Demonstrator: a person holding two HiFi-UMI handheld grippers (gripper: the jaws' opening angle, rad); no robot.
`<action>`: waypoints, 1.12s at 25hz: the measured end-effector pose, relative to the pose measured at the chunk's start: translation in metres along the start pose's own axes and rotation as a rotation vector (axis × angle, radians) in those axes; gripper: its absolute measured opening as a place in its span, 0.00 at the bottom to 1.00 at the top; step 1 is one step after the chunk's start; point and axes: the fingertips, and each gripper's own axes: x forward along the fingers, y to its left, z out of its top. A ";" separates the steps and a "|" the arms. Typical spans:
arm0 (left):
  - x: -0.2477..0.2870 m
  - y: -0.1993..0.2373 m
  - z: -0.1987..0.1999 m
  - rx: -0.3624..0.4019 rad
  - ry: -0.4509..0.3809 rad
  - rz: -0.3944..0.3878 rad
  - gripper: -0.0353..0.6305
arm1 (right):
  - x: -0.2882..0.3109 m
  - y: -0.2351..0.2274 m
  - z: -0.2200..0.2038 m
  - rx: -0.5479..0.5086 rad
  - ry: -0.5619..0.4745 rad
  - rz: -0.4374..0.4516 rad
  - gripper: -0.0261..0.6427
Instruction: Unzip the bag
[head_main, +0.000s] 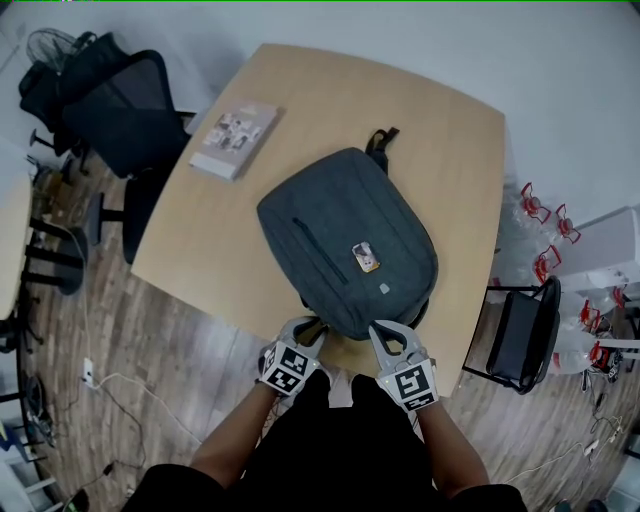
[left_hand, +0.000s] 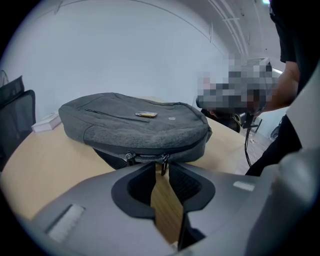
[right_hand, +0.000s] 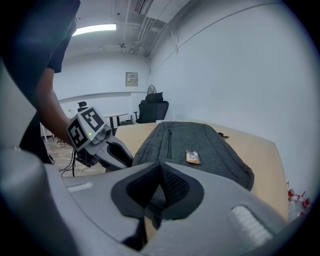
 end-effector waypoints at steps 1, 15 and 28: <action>0.000 0.000 0.000 0.001 0.002 -0.002 0.21 | -0.001 -0.002 -0.001 -0.001 0.002 0.000 0.04; 0.002 -0.006 -0.001 -0.015 0.009 -0.029 0.13 | -0.001 0.005 -0.010 -0.024 0.038 0.053 0.04; 0.000 -0.008 0.007 -0.111 -0.033 -0.039 0.09 | -0.009 0.007 -0.015 -0.122 0.055 0.081 0.05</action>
